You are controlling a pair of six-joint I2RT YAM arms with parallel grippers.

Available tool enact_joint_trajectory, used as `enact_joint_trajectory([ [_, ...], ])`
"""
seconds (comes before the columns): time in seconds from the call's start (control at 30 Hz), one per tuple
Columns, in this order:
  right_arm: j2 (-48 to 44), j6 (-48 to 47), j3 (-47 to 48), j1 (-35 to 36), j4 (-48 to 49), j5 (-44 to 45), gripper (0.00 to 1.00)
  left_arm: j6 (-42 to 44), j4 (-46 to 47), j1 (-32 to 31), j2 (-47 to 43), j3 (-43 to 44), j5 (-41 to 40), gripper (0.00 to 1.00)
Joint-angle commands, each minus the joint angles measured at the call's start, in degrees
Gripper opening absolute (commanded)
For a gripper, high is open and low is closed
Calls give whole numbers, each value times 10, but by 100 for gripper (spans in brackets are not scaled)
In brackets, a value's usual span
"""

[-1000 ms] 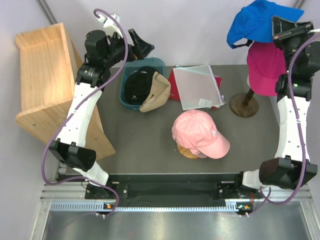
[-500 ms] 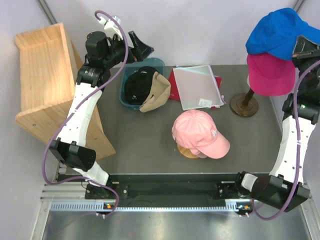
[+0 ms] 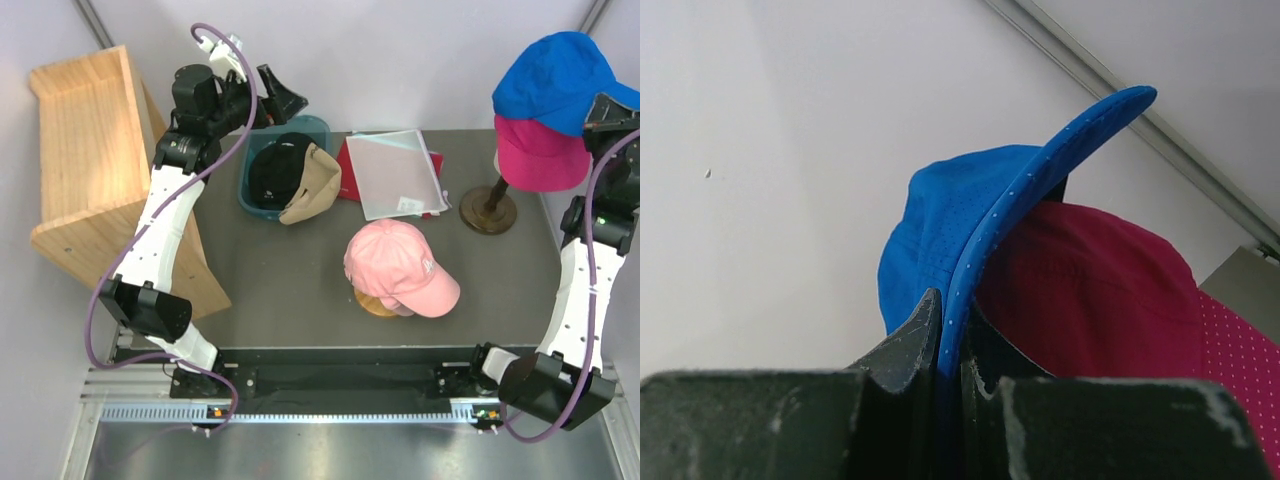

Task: Stack the hats

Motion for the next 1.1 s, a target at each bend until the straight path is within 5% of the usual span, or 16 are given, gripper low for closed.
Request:
enact_joint_trajectory([
  [0.0,-1,37,18,-8,-37,55,0,-3,11,10,-24,-4,7,99],
  [0.6,-42,40,-52,-6,-199,116,0,-5,11,15,-25,-19,6,99],
  [1.07,-61,66,-168,-6,-200,132,0,-6,10,15,-29,-28,6,98],
])
